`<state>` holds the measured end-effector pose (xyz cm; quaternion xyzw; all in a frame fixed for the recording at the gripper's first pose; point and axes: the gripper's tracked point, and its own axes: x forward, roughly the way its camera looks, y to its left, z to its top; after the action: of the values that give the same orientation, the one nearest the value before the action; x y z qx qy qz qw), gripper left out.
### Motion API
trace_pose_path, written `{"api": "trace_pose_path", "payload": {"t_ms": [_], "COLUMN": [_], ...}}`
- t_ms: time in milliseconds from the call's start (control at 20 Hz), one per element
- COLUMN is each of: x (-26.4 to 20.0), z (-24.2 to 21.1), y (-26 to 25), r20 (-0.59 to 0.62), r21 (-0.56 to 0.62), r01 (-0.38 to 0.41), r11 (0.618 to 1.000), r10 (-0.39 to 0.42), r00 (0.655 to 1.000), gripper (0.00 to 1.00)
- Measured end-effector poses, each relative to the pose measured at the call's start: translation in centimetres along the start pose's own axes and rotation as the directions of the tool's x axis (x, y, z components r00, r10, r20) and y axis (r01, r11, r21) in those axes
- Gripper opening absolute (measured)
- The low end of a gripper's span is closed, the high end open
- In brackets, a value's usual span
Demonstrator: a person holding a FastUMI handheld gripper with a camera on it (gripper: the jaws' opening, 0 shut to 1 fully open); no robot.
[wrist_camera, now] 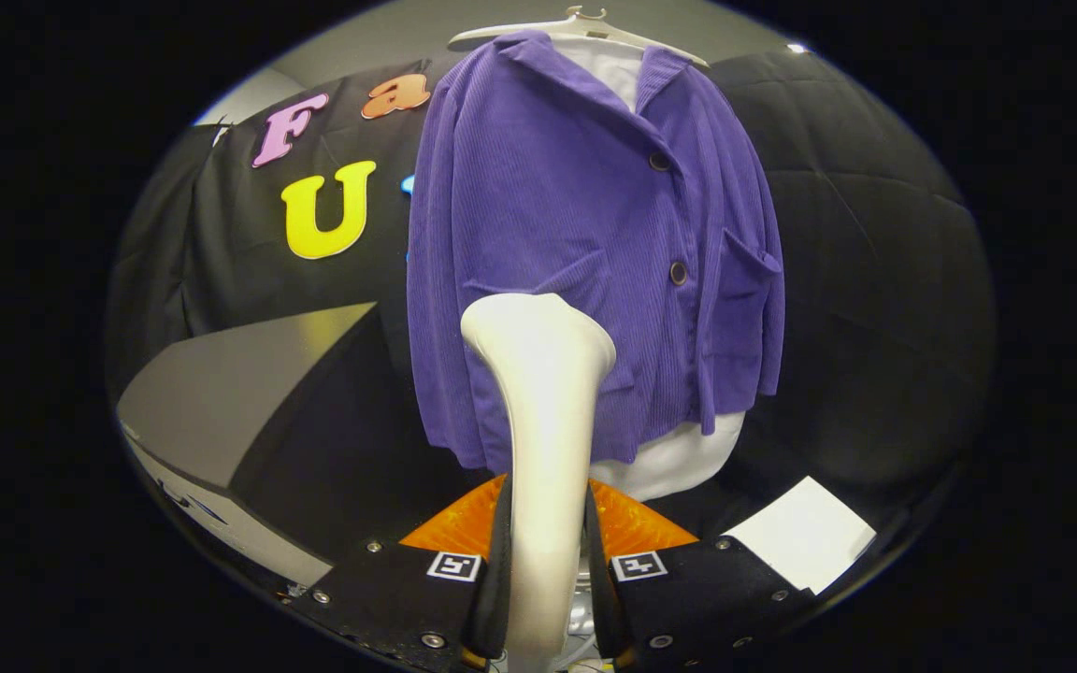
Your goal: Iron the clothes twice with a garment steamer, once on the left side and once on the right side.
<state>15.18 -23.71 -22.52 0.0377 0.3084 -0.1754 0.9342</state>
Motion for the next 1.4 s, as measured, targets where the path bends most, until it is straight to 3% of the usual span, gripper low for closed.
{"api": "trace_pose_path", "payload": {"t_ms": [300, 500, 800, 1100, 1400], "x": [0.8, -1.2, -6.4, -10.6, -10.2], "z": [-4.9, -3.8, 6.9, 17.8, 25.5], "y": [-0.8, -1.5, -3.4, -6.5, -8.3], "r20": [-0.071, -0.022, 0.21, 0.411, 0.517], "r21": [-0.015, -0.019, 0.019, 0.065, 0.083], "r01": [0.011, 0.016, 0.059, 0.144, 0.213], "r11": [1.0, 1.0, 0.998, 0.987, 0.974], "r10": [-0.012, -0.016, -0.061, -0.158, -0.224], "r00": [0.997, 1.0, 0.976, 0.898, 0.826], "gripper": [0.36, 0.37, 0.36, 0.36, 0.36]}}
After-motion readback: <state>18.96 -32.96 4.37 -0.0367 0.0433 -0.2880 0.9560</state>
